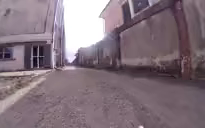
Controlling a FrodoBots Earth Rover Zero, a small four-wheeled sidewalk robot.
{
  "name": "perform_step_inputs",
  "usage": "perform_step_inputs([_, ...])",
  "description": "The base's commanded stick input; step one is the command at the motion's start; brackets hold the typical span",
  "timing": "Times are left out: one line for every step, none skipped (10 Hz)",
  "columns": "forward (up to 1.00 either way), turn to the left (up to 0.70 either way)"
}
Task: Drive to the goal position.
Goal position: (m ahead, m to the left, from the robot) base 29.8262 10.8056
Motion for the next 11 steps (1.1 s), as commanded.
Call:
perform_step_inputs([1.00, 0.00])
perform_step_inputs([1.00, 0.00])
perform_step_inputs([1.00, 0.00])
perform_step_inputs([1.00, 0.00])
perform_step_inputs([1.00, 0.00])
perform_step_inputs([1.00, 0.00])
perform_step_inputs([1.00, 0.00])
perform_step_inputs([1.00, 0.00])
perform_step_inputs([1.00, 0.00])
perform_step_inputs([1.00, 0.00])
perform_step_inputs([1.00, 0.00])
